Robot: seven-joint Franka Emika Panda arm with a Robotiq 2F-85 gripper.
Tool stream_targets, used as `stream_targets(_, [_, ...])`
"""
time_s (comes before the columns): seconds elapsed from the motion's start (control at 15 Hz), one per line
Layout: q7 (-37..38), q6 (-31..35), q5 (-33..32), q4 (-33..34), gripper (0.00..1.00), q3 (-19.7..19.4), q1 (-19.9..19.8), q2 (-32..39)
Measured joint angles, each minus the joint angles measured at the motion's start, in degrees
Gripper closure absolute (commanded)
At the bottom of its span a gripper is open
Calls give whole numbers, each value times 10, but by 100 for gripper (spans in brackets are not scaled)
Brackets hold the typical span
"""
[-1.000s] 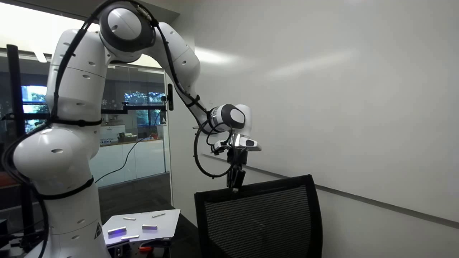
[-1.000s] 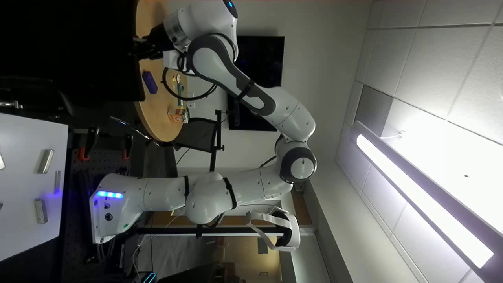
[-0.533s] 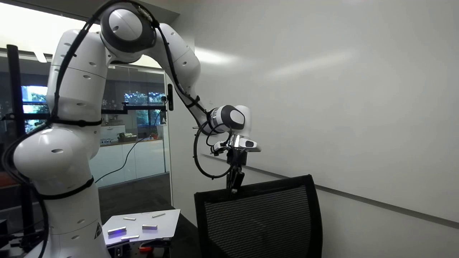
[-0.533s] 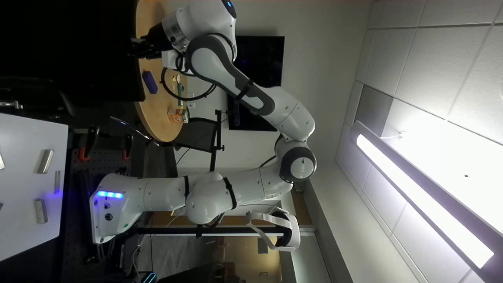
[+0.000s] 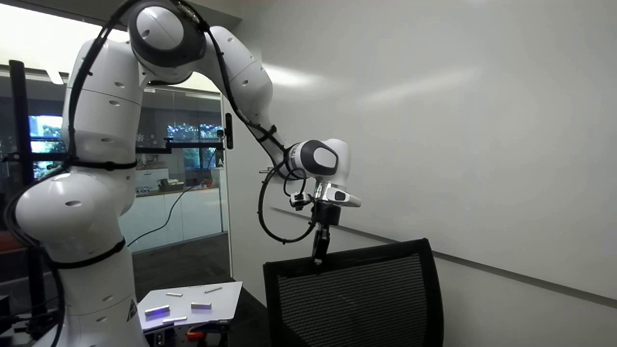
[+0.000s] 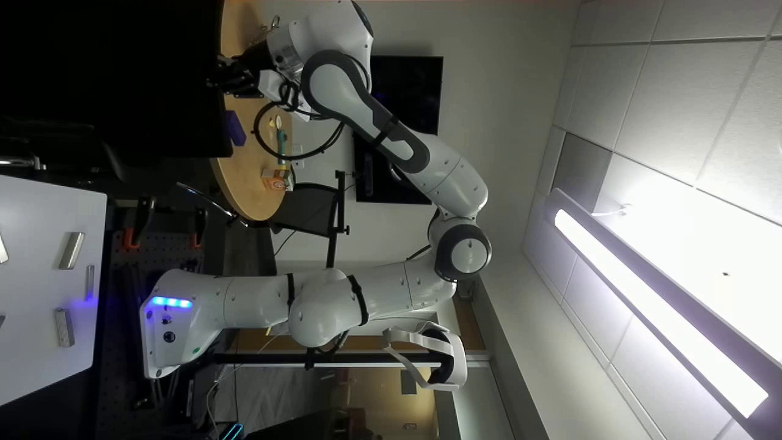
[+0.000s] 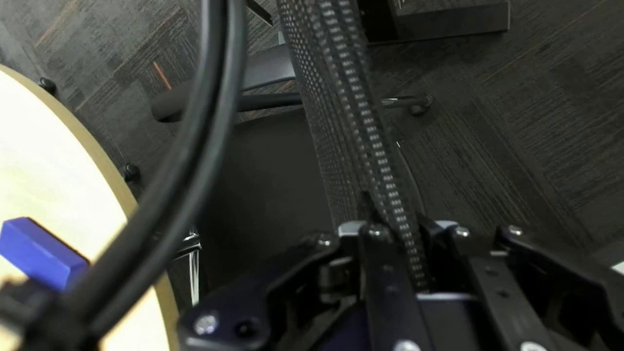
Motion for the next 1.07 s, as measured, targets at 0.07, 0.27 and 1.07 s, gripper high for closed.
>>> stream_targets(0.07, [-3, 1, 9, 2, 98, -10, -10, 1])
stream_targets(0.27, [-21, 4, 19, 6, 98, -43, -46, 4])
stream_targets(1.07, [-81, -4, -15, 19, 98, -101, -109, 14])
